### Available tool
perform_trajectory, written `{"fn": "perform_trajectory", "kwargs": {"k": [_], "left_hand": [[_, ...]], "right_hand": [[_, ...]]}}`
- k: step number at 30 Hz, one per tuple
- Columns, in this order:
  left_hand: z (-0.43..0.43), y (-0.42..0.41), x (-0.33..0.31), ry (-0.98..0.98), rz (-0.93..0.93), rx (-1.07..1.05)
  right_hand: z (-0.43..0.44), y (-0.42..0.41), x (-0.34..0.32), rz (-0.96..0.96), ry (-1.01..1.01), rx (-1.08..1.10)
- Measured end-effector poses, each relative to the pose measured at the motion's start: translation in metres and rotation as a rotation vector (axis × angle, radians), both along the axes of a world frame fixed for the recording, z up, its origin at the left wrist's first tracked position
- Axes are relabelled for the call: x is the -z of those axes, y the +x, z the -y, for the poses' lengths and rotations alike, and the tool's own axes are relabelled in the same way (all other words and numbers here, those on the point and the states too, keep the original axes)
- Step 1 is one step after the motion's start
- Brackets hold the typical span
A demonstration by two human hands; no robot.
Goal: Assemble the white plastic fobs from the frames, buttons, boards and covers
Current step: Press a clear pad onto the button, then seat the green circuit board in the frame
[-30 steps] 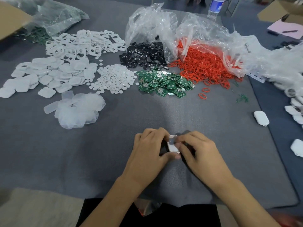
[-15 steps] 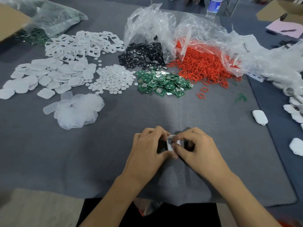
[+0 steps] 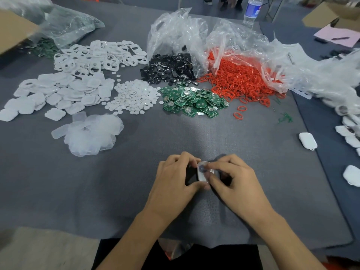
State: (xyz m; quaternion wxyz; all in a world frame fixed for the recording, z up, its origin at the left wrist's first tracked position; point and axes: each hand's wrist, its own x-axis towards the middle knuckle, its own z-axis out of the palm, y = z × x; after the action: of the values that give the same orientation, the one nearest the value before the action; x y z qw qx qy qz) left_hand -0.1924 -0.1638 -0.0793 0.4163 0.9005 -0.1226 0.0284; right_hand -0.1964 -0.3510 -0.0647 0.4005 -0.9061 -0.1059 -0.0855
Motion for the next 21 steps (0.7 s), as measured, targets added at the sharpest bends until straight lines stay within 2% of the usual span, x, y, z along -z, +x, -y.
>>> {"fn": "perform_trajectory", "kwargs": {"k": [8, 13, 17, 21], "left_hand": [[0.0, -0.003, -0.002, -0.033, -0.065, -0.042], [0.002, 0.007, -0.01, -0.257, -0.087, -0.134], [0.013, 0.039, -0.019, -0.301, -0.052, -0.226], [0.024, 0.087, -0.025, -0.171, -0.028, -0.256]], "right_hand": [[-0.005, -0.001, 0.003, 0.023, 0.13, 0.104], [-0.019, 0.015, -0.001, -0.034, 0.223, 0.252], [-0.028, 0.054, -0.008, -0.136, 0.165, 0.288], [-0.04, 0.103, -0.015, -0.168, -0.017, 0.252]]}}
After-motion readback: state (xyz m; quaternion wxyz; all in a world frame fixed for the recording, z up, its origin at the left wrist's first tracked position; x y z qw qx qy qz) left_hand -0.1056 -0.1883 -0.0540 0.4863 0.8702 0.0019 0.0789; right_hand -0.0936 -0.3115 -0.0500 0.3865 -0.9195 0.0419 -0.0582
